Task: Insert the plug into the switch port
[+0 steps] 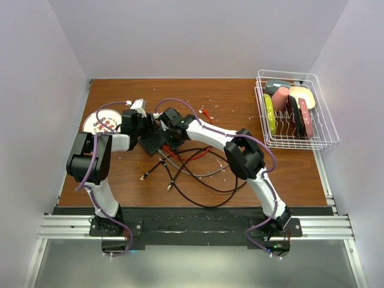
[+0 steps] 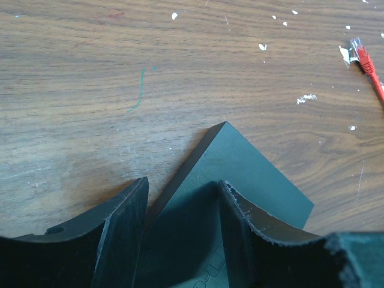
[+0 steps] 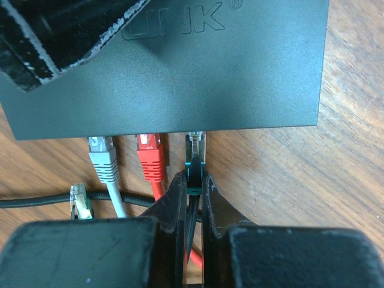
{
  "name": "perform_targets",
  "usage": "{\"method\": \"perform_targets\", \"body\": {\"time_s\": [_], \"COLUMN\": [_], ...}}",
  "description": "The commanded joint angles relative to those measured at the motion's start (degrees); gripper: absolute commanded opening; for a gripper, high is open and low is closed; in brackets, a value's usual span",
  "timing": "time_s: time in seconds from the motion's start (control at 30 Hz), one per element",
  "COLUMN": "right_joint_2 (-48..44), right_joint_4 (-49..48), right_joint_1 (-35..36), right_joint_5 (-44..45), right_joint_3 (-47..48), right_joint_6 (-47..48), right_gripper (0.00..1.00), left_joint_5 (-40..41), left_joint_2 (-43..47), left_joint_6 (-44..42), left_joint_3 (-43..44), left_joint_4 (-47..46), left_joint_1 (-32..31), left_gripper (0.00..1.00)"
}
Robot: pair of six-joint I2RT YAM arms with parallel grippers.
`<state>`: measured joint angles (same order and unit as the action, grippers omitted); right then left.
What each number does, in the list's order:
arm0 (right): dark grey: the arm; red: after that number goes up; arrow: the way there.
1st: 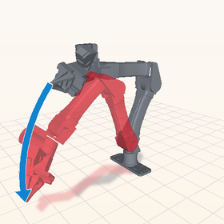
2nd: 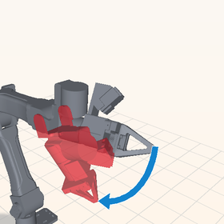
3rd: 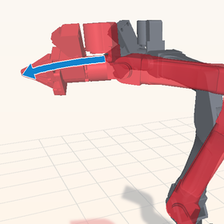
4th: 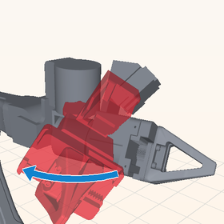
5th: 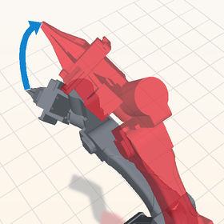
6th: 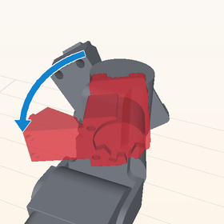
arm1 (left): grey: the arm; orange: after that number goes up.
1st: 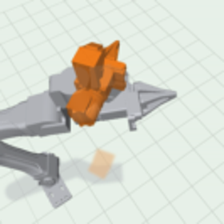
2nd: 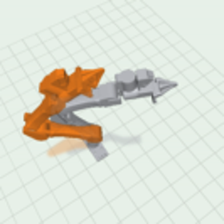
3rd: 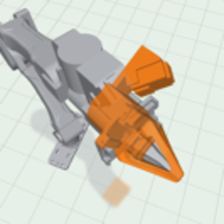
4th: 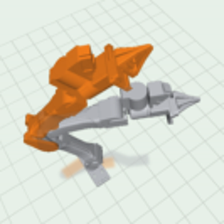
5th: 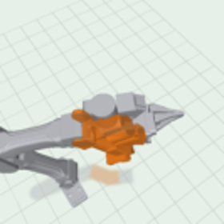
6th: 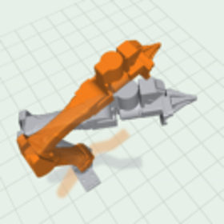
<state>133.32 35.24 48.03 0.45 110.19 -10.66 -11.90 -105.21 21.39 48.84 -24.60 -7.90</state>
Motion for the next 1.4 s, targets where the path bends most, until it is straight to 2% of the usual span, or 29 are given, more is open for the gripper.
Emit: {"method": "perform_targets", "body": {"time_s": [0.0, 0.17, 0.77, 1.1, 1.37], "right_joint_2": [-6.4, -7.1, -0.95, -4.73, -4.47], "right_joint_4": [-7.82, -8.0, -4.75, -7.64, -7.91], "right_joint_1": [-0.13, -0.13, -0.39, -0.92, -1.18], "right_joint_5": [1.48, 1.31, 4.3, 4.3, 4.91], "right_joint_3": [0.64, 0.29, 2.57, -3.31, -3.67], "right_joint_6": [-0.51, -0.07, 0.72, 0.99, 1.16], "right_gripper": [0.0, 0.0, 0.0, 0.0, 0.0], "left_joint_5": [-3.48, -3.57, -4.01, -4.36, -4.36], "left_joint_2": [-0.7, -0.79, -0.79, -0.96, -1.05], "left_joint_6": [-0.64, -0.64, -0.56, -0.47, -0.47], "left_joint_3": [-0.85, -0.76, -0.85, -0.68, -0.68], "left_joint_4": [0.69, 0.69, 0.08, -0.1, -0.1], "left_joint_1": [-0.54, -0.54, -0.54, -0.45, -0.54], "left_gripper": [0.53, 0.53, 0.53, 0.53, 0.53]}}
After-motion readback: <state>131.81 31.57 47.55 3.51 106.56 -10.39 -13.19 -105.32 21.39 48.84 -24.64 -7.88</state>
